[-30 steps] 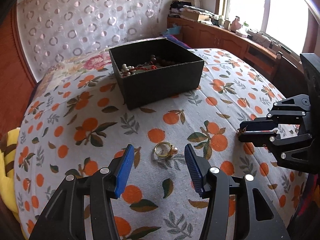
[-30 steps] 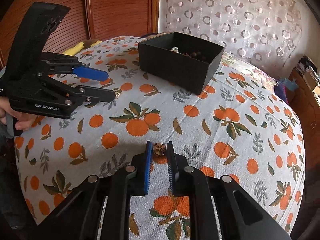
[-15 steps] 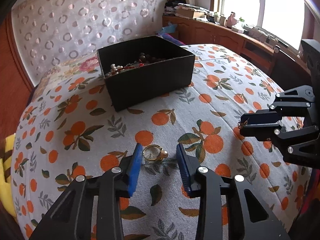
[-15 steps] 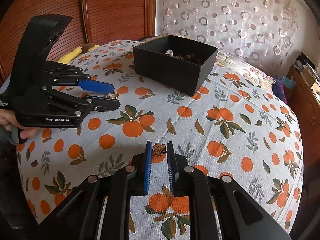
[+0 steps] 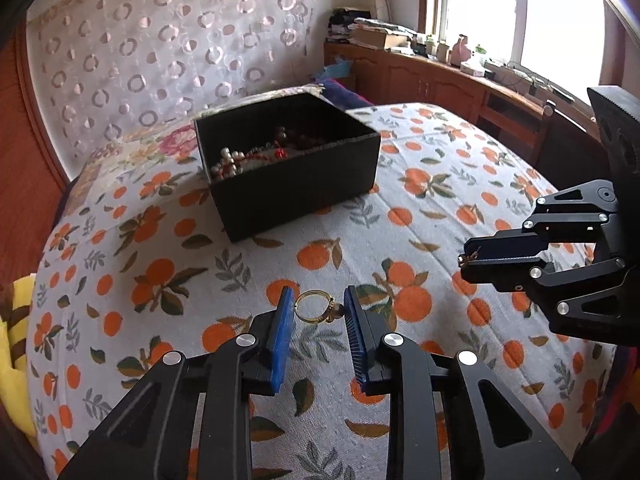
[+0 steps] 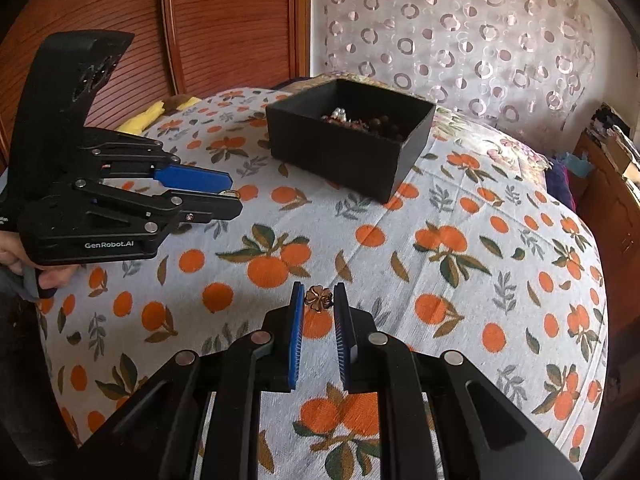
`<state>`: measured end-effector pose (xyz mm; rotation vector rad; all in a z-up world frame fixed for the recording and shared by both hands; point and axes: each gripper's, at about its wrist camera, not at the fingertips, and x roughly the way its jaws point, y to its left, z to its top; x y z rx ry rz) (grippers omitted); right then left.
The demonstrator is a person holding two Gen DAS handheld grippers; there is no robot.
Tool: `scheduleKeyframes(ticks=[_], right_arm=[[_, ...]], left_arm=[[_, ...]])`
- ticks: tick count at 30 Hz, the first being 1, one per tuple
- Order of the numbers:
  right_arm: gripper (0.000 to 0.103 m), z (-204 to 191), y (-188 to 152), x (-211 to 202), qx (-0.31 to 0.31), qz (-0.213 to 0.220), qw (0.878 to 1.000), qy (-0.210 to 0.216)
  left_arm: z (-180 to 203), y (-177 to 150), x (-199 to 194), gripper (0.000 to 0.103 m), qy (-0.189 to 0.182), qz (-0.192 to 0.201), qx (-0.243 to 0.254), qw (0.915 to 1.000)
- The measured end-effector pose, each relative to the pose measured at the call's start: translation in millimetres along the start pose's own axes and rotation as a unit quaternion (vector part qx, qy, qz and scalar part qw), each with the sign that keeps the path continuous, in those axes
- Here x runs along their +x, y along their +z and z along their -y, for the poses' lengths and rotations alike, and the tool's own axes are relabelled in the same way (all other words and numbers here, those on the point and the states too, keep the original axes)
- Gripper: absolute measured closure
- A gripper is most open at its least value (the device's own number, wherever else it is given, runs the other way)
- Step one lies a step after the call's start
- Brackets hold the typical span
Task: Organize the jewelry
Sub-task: 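Lower the gold ring and flower earring into the black box and open both grippers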
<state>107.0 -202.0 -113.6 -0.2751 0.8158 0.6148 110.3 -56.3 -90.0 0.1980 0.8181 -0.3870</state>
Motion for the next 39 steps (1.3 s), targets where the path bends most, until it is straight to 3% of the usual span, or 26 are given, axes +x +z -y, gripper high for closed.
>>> scheduleKeyframes(ticks=[13,22,30,34,38,39], right_arm=[[0.087,10,41,-5,0.012,0.039,0.999,-0.008],[0.086,29,89,7,0.035,0.077,0.996,-0.008],[0.086,41,111,24,0.051,0.078,0.996,-0.007],[0.067,46,112,26,0.054,0.078,0.995,-0.009],[0.067,49,110,22,0.062,0.085,0.994,-0.018],[0.067,51,107,20,0.066,0.088,0.994,-0.018]], left_arm=[[-12,26,-12,0.079,0.015,0.031,-0.011,0.9994],[-25,46,-13,0.079,0.025,0.05,-0.027,0.998],[-41,74,-2,0.079,0.03,0.069,-0.052,0.9958],[-43,81,6,0.079,0.032,0.069,-0.06,0.9953],[-43,81,11,0.078,0.039,0.069,-0.061,0.995],[-43,80,10,0.073,0.04,0.07,-0.062,0.9948]])
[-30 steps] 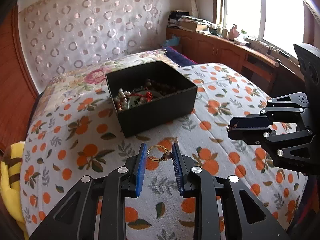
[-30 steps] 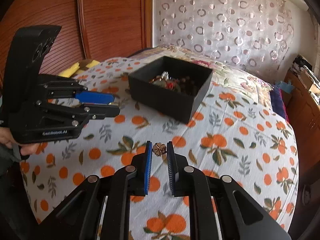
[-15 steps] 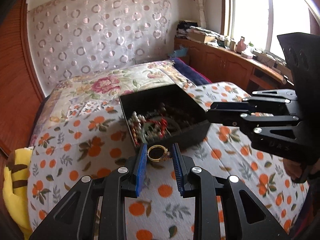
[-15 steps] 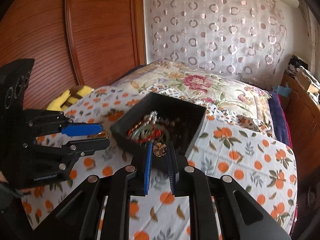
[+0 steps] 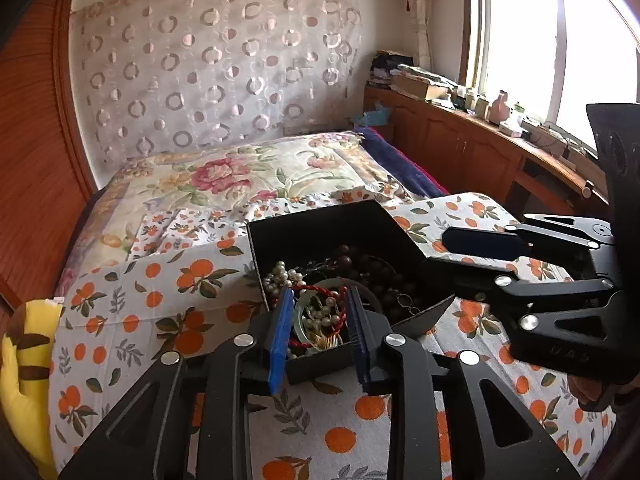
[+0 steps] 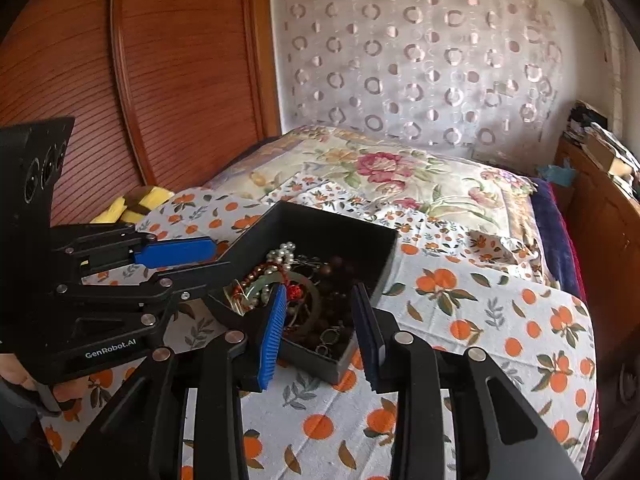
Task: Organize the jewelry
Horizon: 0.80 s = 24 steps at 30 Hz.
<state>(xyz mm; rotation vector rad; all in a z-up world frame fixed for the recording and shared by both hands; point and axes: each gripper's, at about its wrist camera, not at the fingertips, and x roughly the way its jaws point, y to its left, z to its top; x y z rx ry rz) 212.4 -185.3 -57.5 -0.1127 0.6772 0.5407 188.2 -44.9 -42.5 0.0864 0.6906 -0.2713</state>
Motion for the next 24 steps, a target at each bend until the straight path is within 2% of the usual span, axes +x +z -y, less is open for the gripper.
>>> scheduleKeyframes(ticks=[2,4,6,7,8,10,12,16,21,23,24], right_arm=[[0.067,3,-4,-5,0.006,0.005,1.0,-0.002],[0.067,3,-7,-11,0.009,0.01,1.0,-0.007],[0.067,2,-14,-21,0.015,0.019,1.0,-0.013],[0.066,1,-17,-27,0.018,0.025,0.999,-0.018],[0.063,0,-20,-32,0.02,0.03,0.999,-0.02],[0.054,-2,-27,-45,0.029,0.043,0.998,-0.023],[0.048,-6,-36,-60,0.042,0.058,0.997,-0.021],[0.036,-15,-50,-81,0.051,0.074,0.996,-0.028],[0.018,-21,-65,-108,0.063,0.099,0.991,-0.056],[0.005,-24,-70,-118,0.062,0.11,0.99,-0.068],[0.003,-24,-71,-121,0.065,0.113,0.989,-0.071]], left_arm=[[-1,-1,-3,0.063,0.002,0.004,-0.002,1.0],[-2,-3,-7,0.062,0.006,0.007,-0.004,1.0],[-2,-8,-15,0.053,0.01,0.01,-0.008,0.9999],[-2,-10,-19,0.042,0.012,0.014,-0.011,0.9998],[-2,-14,-26,0.034,0.017,0.021,-0.013,0.9996],[1,-20,-36,0.025,0.026,0.031,-0.01,0.9991],[4,-28,-44,0.022,0.038,0.035,-0.006,0.9987],[8,-42,-63,0.01,0.048,0.042,-0.011,0.9979],[9,-57,-84,0.008,0.06,0.037,-0.027,0.9972],[7,-64,-91,0.008,0.062,0.038,-0.037,0.9967],[7,-67,-94,0.008,0.066,0.036,-0.041,0.9964]])
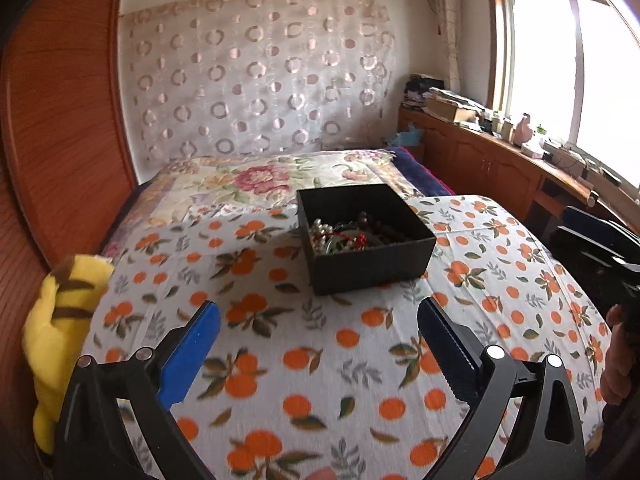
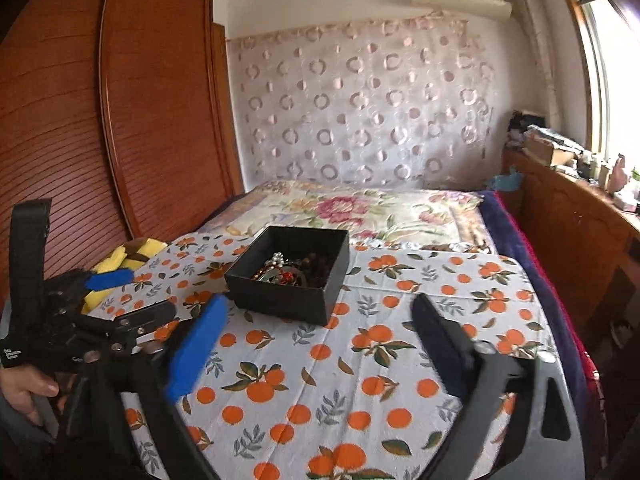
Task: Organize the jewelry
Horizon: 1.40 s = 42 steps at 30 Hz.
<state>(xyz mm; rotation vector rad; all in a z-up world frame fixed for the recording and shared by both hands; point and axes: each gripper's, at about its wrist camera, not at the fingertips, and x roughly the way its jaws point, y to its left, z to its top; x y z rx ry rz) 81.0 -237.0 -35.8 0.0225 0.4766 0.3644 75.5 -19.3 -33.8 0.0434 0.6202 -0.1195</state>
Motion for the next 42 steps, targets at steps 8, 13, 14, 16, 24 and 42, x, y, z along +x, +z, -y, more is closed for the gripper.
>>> scheduleKeyframes(ticks=[8,13,14,16,24,42], right_arm=[[0.002,1,-9,-12,0.014,0.002,1.0,-0.028],[0.002,1,-14,-9,0.018,0.0,0.999,-0.033],[0.002,1,-15,-9,0.019,-0.001,0.999,-0.034],[0.002,1,-15,-9,0.021,0.0,0.999,-0.035],[0.002,1,-17,-9,0.023,-0.002,0.999,-0.037],[0.002,0,-18,-9,0.023,0.0,0.999,-0.044]], left_arm=[[-4,-10,-16,0.008,0.021,0.005,-0.005,0.9998],[-3,-12,-22,0.008,0.023,0.013,-0.002,0.9997],[-3,-12,-23,0.008,0.023,0.014,-0.002,0.9996],[-3,-12,-25,0.008,0.02,0.016,-0.003,0.9997],[-1,-10,-30,0.008,0.024,0.024,-0.001,0.9994],[2,-9,-37,0.008,0.023,0.032,-0.002,0.9992]])
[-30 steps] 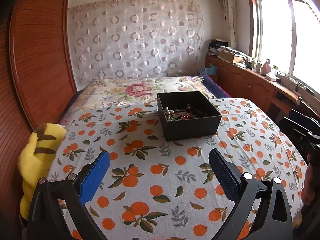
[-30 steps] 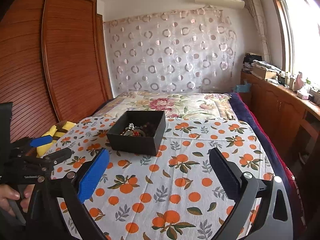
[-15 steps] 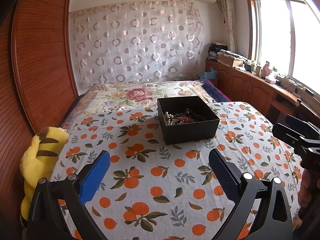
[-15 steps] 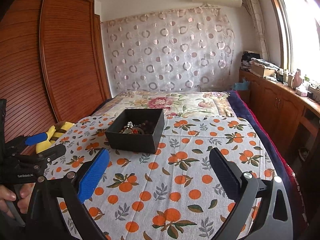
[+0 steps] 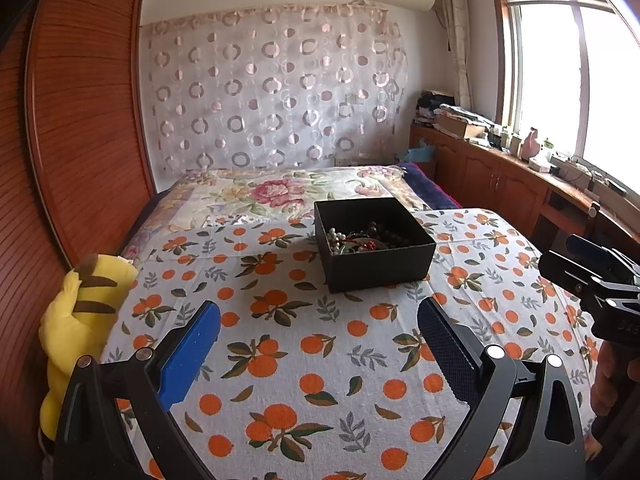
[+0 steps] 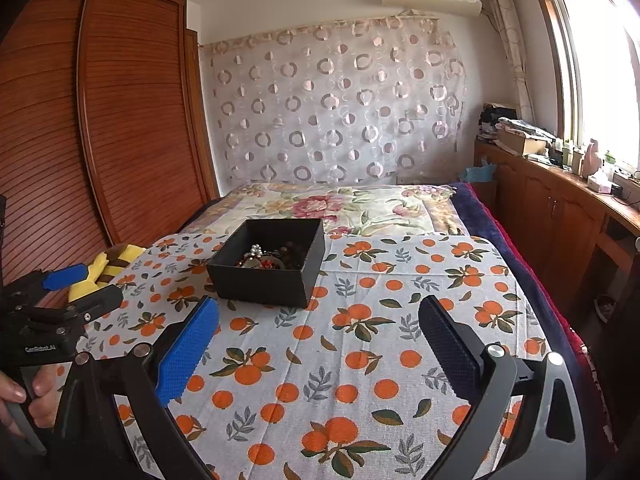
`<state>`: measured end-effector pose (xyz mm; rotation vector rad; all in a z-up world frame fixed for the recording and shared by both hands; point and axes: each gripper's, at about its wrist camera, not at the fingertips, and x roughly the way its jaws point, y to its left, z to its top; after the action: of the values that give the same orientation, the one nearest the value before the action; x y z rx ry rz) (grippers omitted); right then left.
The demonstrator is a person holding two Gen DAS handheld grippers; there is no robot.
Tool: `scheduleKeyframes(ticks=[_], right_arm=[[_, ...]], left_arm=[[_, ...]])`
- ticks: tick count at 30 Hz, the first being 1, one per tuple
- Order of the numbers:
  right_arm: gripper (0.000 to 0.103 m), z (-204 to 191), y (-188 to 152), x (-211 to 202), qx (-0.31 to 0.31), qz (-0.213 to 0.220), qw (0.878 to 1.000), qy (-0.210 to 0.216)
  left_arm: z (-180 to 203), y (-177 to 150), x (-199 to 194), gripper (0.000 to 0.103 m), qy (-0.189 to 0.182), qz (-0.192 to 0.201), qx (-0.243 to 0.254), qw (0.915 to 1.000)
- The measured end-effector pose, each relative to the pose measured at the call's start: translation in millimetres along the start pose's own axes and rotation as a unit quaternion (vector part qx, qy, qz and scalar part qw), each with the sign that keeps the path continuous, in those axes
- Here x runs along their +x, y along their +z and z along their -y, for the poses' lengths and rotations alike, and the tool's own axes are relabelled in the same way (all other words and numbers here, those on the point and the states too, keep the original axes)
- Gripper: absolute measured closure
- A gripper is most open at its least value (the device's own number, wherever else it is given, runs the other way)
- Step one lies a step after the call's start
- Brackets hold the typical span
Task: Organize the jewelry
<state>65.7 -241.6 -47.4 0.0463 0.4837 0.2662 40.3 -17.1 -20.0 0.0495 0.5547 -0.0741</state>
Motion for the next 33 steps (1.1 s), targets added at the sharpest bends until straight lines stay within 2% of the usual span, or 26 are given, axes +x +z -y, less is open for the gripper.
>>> scheduleKeyframes(ticks=[33], right_arm=[[0.002,-2,3,-2,0.003,0.005,1.0,0.002]], left_arm=[[1,4,-16,0.008,0.001,0.02,0.003,0.9998]])
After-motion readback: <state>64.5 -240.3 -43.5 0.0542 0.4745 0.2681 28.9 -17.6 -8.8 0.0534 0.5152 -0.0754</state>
